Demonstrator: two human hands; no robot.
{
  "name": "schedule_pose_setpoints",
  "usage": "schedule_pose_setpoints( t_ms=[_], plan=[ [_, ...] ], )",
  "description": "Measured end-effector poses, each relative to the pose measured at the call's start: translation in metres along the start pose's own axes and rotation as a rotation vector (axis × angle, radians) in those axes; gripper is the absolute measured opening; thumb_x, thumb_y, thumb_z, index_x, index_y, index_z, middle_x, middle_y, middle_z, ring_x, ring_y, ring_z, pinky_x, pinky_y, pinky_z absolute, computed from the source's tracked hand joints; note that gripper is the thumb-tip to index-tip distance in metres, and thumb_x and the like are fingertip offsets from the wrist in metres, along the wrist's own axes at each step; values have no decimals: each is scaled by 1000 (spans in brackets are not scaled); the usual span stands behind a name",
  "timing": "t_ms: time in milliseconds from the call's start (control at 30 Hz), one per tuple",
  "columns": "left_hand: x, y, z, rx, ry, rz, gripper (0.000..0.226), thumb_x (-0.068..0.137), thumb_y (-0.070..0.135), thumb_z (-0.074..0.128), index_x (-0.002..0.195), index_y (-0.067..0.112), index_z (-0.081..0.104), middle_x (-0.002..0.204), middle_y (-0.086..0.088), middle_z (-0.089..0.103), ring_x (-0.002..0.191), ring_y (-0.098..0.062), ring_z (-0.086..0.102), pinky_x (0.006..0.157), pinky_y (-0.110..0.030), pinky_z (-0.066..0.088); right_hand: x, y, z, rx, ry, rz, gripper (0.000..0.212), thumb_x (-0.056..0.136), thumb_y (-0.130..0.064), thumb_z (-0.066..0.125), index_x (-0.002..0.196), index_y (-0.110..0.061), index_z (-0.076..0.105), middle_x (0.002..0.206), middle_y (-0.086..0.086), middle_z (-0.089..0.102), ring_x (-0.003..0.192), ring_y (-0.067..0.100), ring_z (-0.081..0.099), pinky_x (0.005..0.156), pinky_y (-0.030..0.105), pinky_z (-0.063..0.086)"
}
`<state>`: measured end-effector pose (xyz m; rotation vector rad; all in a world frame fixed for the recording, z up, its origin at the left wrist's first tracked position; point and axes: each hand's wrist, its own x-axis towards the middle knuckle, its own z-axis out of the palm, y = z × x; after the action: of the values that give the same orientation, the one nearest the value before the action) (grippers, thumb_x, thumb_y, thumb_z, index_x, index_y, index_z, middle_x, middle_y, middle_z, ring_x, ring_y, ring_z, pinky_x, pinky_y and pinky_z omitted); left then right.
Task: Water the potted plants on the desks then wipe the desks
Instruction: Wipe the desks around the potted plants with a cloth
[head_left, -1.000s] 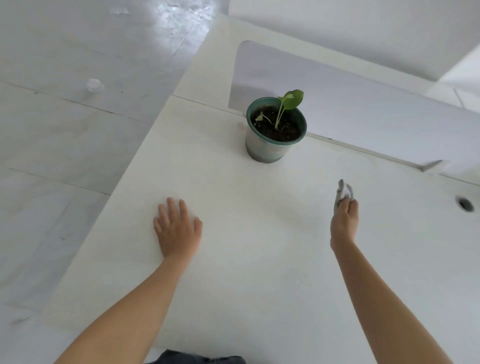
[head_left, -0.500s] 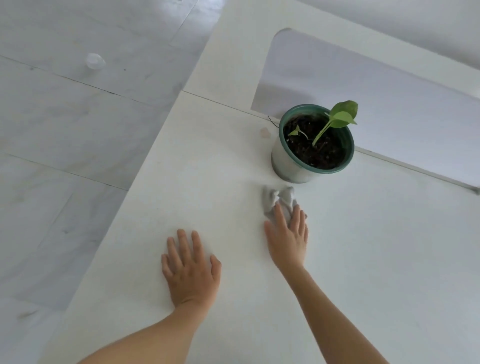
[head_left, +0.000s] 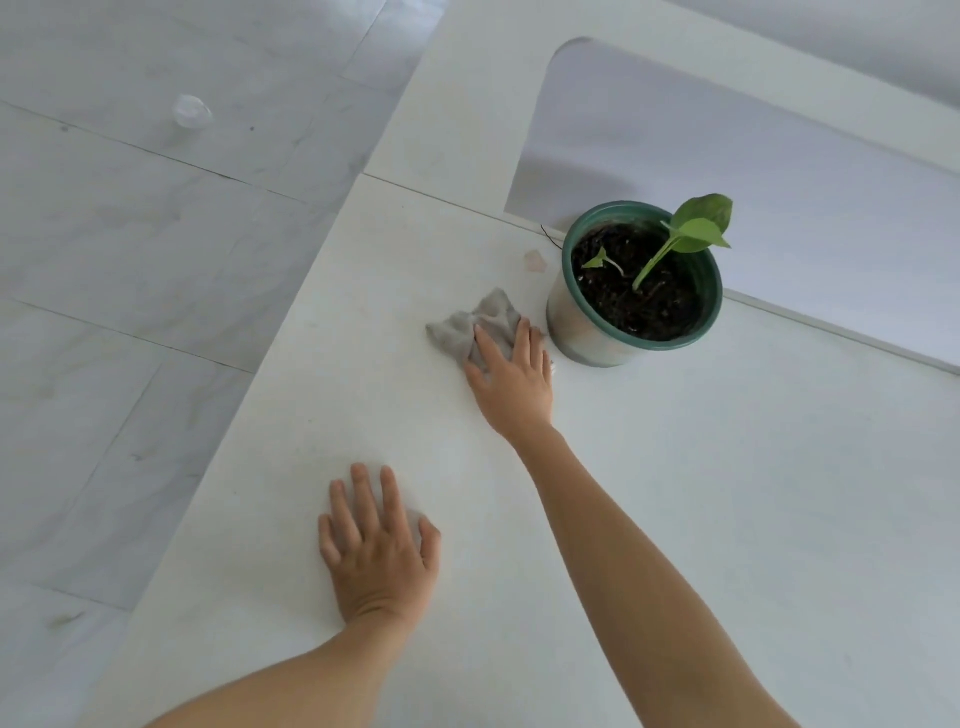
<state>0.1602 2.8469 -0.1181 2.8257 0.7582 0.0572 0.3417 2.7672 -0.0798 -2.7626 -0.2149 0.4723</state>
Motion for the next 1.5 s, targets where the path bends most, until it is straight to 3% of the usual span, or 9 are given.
schedule_pose_setpoints(
  t_ms=[200,367,533,700,867,1000,1133,1333,1500],
  plan=[
    [2,2,-3,-44,-76,-15,60,74,35,34,126,7,43,130,-26,54,122,-37,30,95,-46,22,-92,85,-4,-72,-4,-2,53,94,-46,36,144,-39,20,158,9,-2,146,25,-5,116,34,5],
    [4,5,-10,-46,-225,-9,64,72,35,34,121,1,57,127,-27,56,116,-47,51,93,-46,21,-115,197,-41,38,235,510,54,92,-44,39,143,-34,26,154,14,12,143,30,10,113,43,21],
    [4,6,-16,-85,-272,-2,65,75,37,32,121,0,58,128,-28,55,115,-50,51,93,-46,18,-121,171,-18,84,394,726,44,95,-34,38,137,-23,42,153,17,16,141,31,11,113,44,11],
    [-1,4,-27,-192,-277,-44,70,79,44,26,136,9,44,149,-19,34,138,-41,27,108,-49,15,-159,71,34,105,323,321,33,91,-26,45,121,-25,60,146,18,37,137,36,31,111,44,24],
    [1,-25,-63,-753,-214,-132,49,94,33,38,137,10,41,149,-13,34,140,-27,22,115,-41,17,-208,13,55,153,225,-185,26,76,-32,45,90,-34,66,99,-3,70,87,18,70,67,21,53],
    [-24,-73,-96,-933,-118,-163,43,94,16,46,137,18,41,146,-7,38,136,-23,30,112,-40,25,-239,-32,69,195,97,-529,23,77,-28,50,99,-32,54,103,-1,69,93,18,67,72,23,54],
    [-56,-107,-98,-806,-111,-165,42,92,14,48,134,13,45,141,-11,44,131,-29,37,109,-45,29,-257,-47,92,-36,-163,-812,31,80,-8,53,110,-15,56,129,24,50,123,40,45,97,53,41],
    [-98,-128,-69,-417,-119,-35,41,85,23,55,120,1,57,128,-22,56,118,-43,47,97,-50,38,-269,-37,73,-42,-256,-715,47,93,-20,41,139,-13,34,153,22,17,143,32,11,115,44,14],
    [-118,-124,-44,-153,-14,183,46,70,43,39,109,19,49,103,-24,66,100,-29,44,59,-49,55,-260,-1,38,6,-171,-437,45,98,-27,32,142,-15,32,157,8,15,145,19,8,115,33,16]
  ],
)
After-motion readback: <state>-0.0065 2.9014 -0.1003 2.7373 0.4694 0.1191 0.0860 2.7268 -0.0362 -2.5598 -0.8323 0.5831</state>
